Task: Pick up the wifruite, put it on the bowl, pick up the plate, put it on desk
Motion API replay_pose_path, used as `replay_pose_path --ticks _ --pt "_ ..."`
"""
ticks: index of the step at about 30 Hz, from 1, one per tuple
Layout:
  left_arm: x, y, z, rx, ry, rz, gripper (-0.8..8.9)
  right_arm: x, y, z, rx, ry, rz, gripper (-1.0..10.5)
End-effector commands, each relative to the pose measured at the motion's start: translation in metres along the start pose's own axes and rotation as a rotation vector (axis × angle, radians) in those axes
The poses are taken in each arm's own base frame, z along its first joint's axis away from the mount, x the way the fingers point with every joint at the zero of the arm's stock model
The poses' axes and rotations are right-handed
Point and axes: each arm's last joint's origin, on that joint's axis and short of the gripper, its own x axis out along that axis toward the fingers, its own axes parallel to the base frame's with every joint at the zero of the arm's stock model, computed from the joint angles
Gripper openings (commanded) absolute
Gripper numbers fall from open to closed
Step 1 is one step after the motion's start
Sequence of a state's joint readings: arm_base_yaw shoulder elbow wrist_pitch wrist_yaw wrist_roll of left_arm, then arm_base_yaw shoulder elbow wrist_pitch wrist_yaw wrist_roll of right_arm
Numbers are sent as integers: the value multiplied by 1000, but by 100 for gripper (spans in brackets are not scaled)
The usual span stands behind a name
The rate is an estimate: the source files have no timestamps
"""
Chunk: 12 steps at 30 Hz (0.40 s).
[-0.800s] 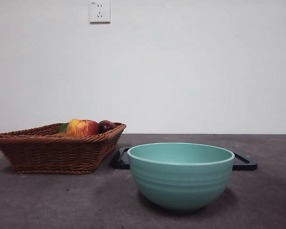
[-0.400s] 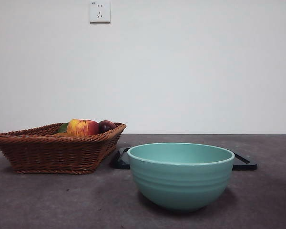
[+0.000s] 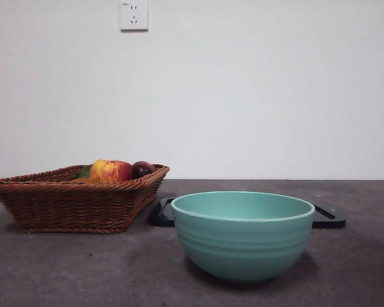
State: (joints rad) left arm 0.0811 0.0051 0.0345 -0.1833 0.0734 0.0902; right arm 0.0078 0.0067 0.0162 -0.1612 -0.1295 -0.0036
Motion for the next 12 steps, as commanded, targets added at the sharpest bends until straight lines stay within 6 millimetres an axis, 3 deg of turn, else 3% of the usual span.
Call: replay_pose_path --ticks 1,12 --pt "2 0 -7 -7 27 4 7 0 0 -1 -5 -2 3 6" --pt "2 0 -7 -7 27 3 7 0 0 -1 -5 -2 3 6"
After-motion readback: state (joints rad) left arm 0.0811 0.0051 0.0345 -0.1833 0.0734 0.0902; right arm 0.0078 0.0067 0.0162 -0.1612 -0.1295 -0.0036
